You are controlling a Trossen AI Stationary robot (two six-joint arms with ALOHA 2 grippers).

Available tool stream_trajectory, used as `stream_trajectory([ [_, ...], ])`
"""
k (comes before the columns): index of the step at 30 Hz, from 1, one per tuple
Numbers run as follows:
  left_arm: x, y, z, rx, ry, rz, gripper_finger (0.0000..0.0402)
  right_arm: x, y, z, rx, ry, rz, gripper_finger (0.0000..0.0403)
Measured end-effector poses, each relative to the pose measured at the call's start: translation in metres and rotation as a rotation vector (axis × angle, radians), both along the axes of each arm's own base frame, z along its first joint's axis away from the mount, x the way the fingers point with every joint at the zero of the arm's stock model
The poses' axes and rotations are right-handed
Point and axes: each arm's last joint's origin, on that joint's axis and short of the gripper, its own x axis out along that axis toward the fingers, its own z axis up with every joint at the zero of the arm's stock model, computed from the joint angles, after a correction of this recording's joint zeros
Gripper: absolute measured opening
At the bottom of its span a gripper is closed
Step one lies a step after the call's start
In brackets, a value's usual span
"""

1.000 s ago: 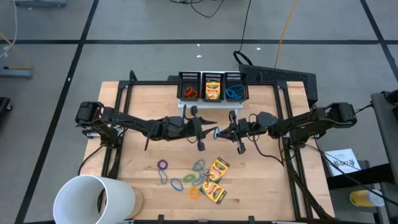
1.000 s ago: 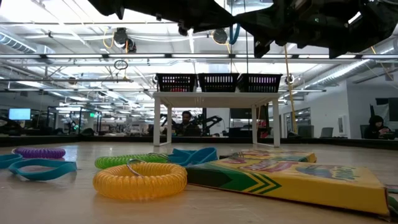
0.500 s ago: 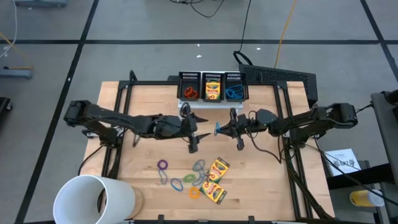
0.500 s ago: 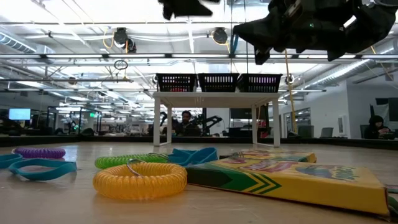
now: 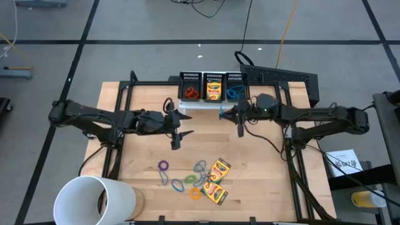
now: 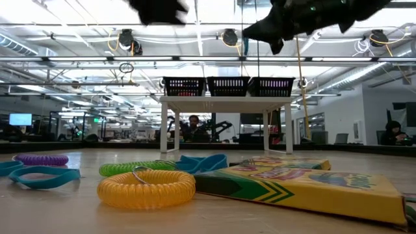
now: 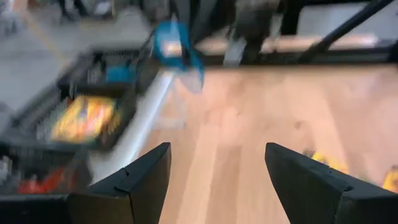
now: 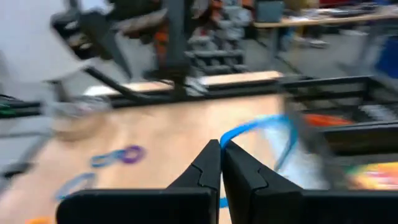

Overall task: Pick & Place Office Desk Supplies
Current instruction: Put the blue rubber band into the right black bin on the shelf

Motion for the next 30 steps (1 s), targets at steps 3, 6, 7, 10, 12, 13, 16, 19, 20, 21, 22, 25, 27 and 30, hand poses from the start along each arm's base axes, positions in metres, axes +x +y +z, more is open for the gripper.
stream_trajectory([
  [3, -0.010, 0.010, -0.015, -0.048, -0.030, 0.055, 0.0271, -0.001, -0.010, 0.008, -0.062, 0.073, -0.110, 0.0000],
  [6, -0.022, 0.017, -0.026, -0.110, -0.056, 0.102, 0.0271, -0.004, -0.021, 0.012, -0.106, 0.110, -0.198, 0.0000],
  [7, -0.025, 0.018, -0.027, -0.129, -0.074, 0.110, 0.0271, -0.006, -0.025, 0.012, -0.112, 0.118, -0.228, 0.0000],
  [10, -0.031, 0.019, -0.028, -0.164, -0.101, 0.124, 0.0271, -0.014, -0.040, 0.012, -0.119, 0.142, -0.318, 0.0000],
  [12, -0.034, 0.019, -0.030, -0.176, -0.096, 0.129, 0.0271, -0.020, -0.050, 0.012, -0.124, 0.162, -0.376, 0.0000],
  [13, -0.034, 0.019, -0.030, -0.177, -0.096, 0.129, 0.0271, -0.022, -0.055, 0.011, -0.125, 0.172, -0.410, 0.0000],
  [16, -0.034, 0.019, -0.028, -0.180, -0.113, 0.128, 0.0271, -0.030, -0.070, 0.010, -0.117, 0.192, -0.480, 0.0001],
  [19, -0.032, 0.019, -0.030, -0.179, -0.107, 0.128, 0.0271, -0.036, -0.079, 0.009, -0.109, 0.202, -0.528, 0.0006],
  [20, -0.032, 0.019, -0.030, -0.180, -0.106, 0.128, 0.0271, -0.038, -0.081, 0.008, -0.105, 0.206, -0.538, 0.0007],
  [21, -0.032, 0.019, -0.030, -0.185, -0.110, 0.130, 0.0271, -0.039, -0.083, 0.008, -0.097, 0.206, -0.546, 0.0009],
  [22, -0.032, 0.019, -0.029, -0.193, -0.117, 0.132, 0.0271, -0.040, -0.084, 0.008, -0.087, 0.203, -0.554, 0.0010],
  [25, -0.032, 0.019, -0.029, -0.239, -0.129, 0.149, 0.0271, -0.041, -0.085, 0.008, -0.080, 0.209, -0.558, 0.0017],
  [27, -0.032, 0.019, -0.029, -0.260, -0.140, 0.156, 0.0271, -0.041, -0.085, 0.007, -0.078, 0.214, -0.558, 0.0026],
  [30, -0.031, 0.019, -0.028, -0.258, -0.148, 0.155, 0.0271, -0.041, -0.085, 0.006, -0.075, 0.225, -0.556, 0.0049],
])
